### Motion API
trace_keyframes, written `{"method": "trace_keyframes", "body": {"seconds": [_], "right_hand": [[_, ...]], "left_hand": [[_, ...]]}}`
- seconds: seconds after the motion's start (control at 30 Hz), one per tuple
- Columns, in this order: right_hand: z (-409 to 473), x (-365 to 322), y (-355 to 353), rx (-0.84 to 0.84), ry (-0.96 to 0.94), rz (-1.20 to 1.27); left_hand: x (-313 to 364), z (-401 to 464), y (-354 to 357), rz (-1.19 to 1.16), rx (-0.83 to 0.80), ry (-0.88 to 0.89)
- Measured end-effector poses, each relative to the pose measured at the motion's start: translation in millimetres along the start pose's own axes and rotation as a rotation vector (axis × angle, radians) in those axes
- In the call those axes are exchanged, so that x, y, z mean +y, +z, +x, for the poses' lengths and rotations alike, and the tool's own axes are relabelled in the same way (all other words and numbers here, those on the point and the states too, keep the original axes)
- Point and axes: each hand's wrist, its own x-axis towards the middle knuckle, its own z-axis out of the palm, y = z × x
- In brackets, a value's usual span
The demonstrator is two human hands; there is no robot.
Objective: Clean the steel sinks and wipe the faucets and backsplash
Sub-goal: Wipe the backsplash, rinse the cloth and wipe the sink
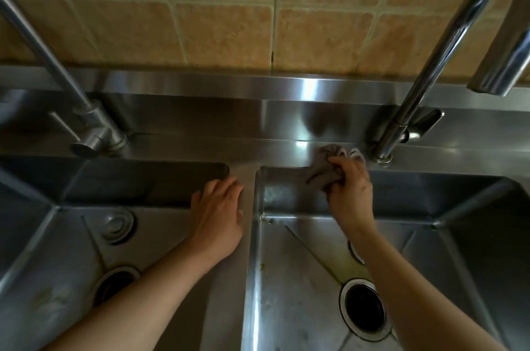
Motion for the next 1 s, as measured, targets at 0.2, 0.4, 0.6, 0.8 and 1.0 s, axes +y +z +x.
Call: {"method": "trace_keyframes", "body": {"seconds": [0.2,0.4,0.6,0.8,1.0], "right_hand": [[-42.8,-45.6,24.1,-0.259,0.346,0.591],[-62.9,-57.4,78.0,-0.574,0.520,0.863],[-83.0,-19.4,136.1,-0.468,0.543,0.718],[-100.3,41.0,173.5,-0.657,0.765,0.594],[-101.3,11.4,150.4,-0.629,0.708,0.834]], "left_hand": [[6.0,-9.4,6.7,0.036,0.092,-0.029],[8.1,-18.7,24.7,0.028,0.188,-0.001],[4.9,-18.7,36.8,-0.012,0.273,0.008],[3.2,-17.4,37.1,-0.027,0.286,0.020],[-0.7,-16.3,39.8,0.007,0.297,0.014]]}}
